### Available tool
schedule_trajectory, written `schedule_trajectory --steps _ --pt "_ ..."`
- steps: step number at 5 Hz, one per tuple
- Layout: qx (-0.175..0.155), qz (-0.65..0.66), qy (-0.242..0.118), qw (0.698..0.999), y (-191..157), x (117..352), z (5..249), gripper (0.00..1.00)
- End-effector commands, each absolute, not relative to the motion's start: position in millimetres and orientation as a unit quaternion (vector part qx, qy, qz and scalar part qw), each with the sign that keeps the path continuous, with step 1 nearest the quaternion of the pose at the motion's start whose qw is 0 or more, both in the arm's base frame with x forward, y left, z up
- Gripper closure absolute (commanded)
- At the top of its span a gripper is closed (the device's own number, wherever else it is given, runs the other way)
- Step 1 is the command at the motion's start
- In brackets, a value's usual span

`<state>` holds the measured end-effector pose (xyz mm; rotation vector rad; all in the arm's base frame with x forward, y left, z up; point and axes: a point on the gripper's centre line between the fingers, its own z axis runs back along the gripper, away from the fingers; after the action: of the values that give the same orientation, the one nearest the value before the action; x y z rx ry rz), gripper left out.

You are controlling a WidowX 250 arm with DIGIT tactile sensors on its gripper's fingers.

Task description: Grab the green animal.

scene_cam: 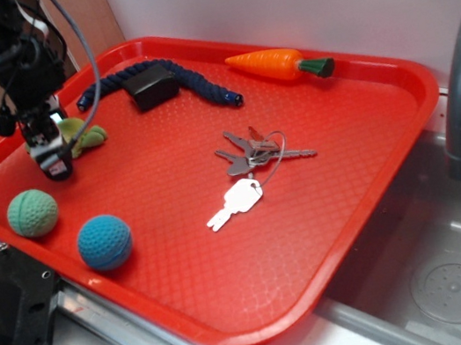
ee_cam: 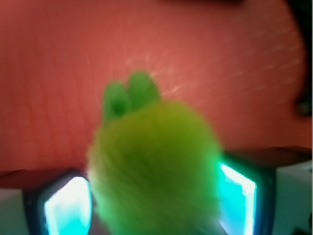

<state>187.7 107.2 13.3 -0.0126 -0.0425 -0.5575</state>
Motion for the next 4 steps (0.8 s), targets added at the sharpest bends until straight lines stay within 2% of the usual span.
schedule_trajectory --steps 1,2,3,4 --pt "0.013 -0.289 -0.031 0.957 93.2 191.9 5.9 1.0" --pt "0.016 -0.271 -0.044 0.961 94.0 192.1 13.5 1.0" --pt "0.011 -0.218 -0.042 0.975 86.9 201.9 27.8 1.0" --pt "0.043 -0.185 -0.052 0.98 60.9 214.5 51.4 1.0"
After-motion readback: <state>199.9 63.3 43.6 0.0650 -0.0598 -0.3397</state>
